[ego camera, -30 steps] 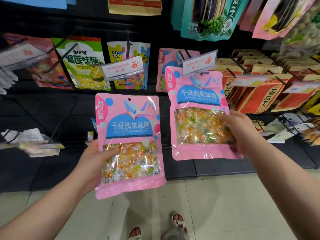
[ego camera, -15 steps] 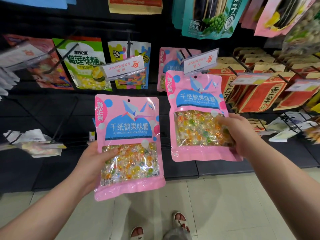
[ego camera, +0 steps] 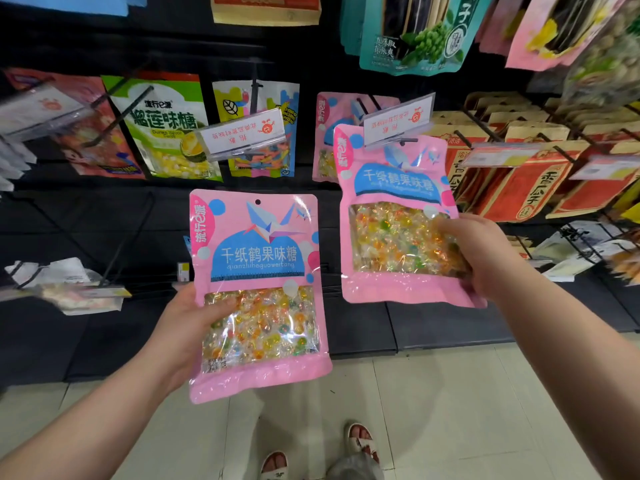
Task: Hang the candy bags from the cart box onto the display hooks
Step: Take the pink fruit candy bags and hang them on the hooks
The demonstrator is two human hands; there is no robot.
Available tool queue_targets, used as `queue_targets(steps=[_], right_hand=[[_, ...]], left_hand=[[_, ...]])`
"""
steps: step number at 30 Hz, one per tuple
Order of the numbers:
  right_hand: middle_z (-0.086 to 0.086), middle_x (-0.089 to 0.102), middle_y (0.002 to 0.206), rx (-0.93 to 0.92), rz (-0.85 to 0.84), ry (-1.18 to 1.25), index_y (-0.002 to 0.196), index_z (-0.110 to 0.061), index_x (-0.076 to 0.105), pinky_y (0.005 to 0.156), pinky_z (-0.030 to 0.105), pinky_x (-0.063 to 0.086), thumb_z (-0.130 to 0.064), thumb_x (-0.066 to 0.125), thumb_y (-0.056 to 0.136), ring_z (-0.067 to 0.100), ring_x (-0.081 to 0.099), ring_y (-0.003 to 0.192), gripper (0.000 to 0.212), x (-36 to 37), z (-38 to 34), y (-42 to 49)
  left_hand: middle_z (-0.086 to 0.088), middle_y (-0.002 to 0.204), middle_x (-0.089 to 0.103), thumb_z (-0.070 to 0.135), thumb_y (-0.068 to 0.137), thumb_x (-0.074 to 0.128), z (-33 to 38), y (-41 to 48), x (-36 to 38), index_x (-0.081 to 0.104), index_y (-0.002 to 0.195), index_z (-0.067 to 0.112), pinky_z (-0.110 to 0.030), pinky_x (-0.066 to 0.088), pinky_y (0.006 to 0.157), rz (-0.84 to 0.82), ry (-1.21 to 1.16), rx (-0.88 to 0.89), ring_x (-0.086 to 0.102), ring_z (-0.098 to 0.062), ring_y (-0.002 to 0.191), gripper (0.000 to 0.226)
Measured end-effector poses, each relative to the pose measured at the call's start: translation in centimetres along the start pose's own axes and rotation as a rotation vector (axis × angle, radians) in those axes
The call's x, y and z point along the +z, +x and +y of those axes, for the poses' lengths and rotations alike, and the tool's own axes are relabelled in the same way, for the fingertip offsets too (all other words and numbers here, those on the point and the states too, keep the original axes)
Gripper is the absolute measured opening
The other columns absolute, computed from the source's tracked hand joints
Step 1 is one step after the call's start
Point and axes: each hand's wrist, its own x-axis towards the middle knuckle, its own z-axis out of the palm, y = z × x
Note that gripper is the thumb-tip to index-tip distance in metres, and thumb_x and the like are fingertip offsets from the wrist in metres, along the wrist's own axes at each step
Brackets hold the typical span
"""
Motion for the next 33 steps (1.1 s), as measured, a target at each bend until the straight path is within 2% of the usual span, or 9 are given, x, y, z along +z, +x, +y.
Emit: queue_targets(steps=[3, 7, 9, 11, 16, 18, 21, 28, 33], right_hand=[[0.013, 0.059, 0.081, -0.03, -0.051, -0.018, 0.096, -0.011, 0.064, 0.066, 0.038, 0.044, -0.012, 0.063, 0.084, 0.026, 0.052, 0.074, 0.012, 0.4, 0.4, -0.3], [0.013, 0.066, 0.094, -0.007, -0.027, 0.016, 0.082, -0.021, 0.058, 0.082, 0.046, 0.052, -0.015, 0.063, 0.087, 0.028, 0.059, 0.081, 0.009, 0.5, 0.7, -0.4], [0.009, 0.063, 0.084, -0.006, -0.009, 0.031, 0.089, -0.018, 0.061, 0.073, 0.04, 0.052, -0.014, 0.062, 0.087, 0.026, 0.058, 0.075, 0.004, 0.3, 0.7, -0.1], [0.004, 0.057, 0.072, -0.015, -0.001, 0.031, 0.104, -0.011, 0.063, 0.059, 0.03, 0.046, -0.014, 0.062, 0.087, 0.02, 0.053, 0.061, 0.017, 0.0, 0.6, 0.2], [0.0, 0.058, 0.072, -0.042, -0.025, 0.058, 0.108, -0.013, 0.06, 0.041, 0.02, 0.046, -0.018, 0.06, 0.09, 0.006, 0.058, 0.042, 0.018, -0.4, 0.9, 0.4], [0.003, 0.064, 0.082, -0.076, -0.044, 0.054, 0.11, -0.016, 0.061, 0.049, 0.028, 0.05, -0.018, 0.06, 0.089, 0.013, 0.064, 0.058, 0.021, -0.6, 1.6, 0.7], [0.006, 0.07, 0.092, -0.154, -0.028, 0.059, 0.1, -0.021, 0.064, 0.066, 0.042, 0.056, -0.014, 0.063, 0.087, 0.023, 0.066, 0.076, 0.015, -0.7, 2.6, 1.3], [-0.007, 0.071, 0.088, -0.303, -0.004, 0.065, 0.093, -0.029, 0.061, 0.072, 0.036, 0.055, -0.012, 0.065, 0.086, 0.016, 0.068, 0.083, 0.018, -1.0, 5.2, 3.3], [-0.005, 0.074, 0.084, -0.375, -0.03, 0.099, 0.101, -0.022, 0.065, 0.06, 0.026, 0.051, -0.011, 0.068, 0.083, 0.009, 0.068, 0.07, 0.021, -1.6, 7.7, 5.2]], left_hand=[[-0.01, 0.102, 0.072, 0.001, 0.085, 0.065, 0.1, -0.2, 0.1, 0.064, 0.103, 0.02, -0.062, 0.043, 0.099, 0.007, 0.002, 0.003, 0.064, -0.038, 0.104, 0.027], [-0.01, 0.101, 0.073, 0.001, 0.085, 0.065, 0.0, -0.2, -0.2, 0.064, 0.102, 0.021, -0.061, 0.045, 0.097, 0.017, -0.005, -0.003, 0.065, -0.037, 0.102, 0.026], [-0.013, 0.106, 0.072, 0.002, 0.085, 0.064, -0.1, -0.2, -0.6, 0.064, 0.105, 0.019, -0.06, 0.046, 0.096, 0.012, -0.025, -0.006, 0.065, -0.037, 0.102, 0.026], [-0.016, 0.112, 0.07, 0.002, 0.085, 0.064, -0.4, 0.0, -1.1, 0.063, 0.111, 0.015, -0.055, 0.048, 0.091, 0.0, -0.035, 0.001, 0.065, -0.036, 0.101, 0.029], [-0.012, 0.106, 0.073, 0.01, 0.072, 0.069, -0.9, 0.4, -2.4, 0.063, 0.116, 0.015, -0.042, 0.056, 0.068, -0.046, -0.089, 0.023, 0.072, -0.03, 0.091, 0.045], [-0.011, 0.103, 0.074, 0.012, 0.068, 0.069, -1.1, 0.7, -2.7, 0.063, 0.114, 0.017, -0.041, 0.057, 0.063, -0.049, -0.102, 0.032, 0.074, -0.029, 0.086, 0.046], [-0.015, 0.106, 0.073, 0.01, 0.068, 0.068, -1.6, 1.6, -2.7, 0.064, 0.114, 0.017, -0.048, 0.056, 0.072, -0.077, -0.105, 0.056, 0.071, -0.036, 0.092, 0.047], [-0.015, 0.107, 0.073, 0.011, 0.069, 0.069, -3.0, 2.7, 0.0, 0.063, 0.115, 0.019, -0.059, 0.054, 0.081, -0.08, -0.126, 0.116, 0.071, -0.038, 0.094, 0.048], [-0.013, 0.103, 0.075, 0.007, 0.066, 0.068, -6.0, 3.6, 2.5, 0.068, 0.111, 0.016, -0.041, 0.062, 0.066, 0.013, -0.151, 0.26, 0.073, -0.031, 0.09, 0.046]])
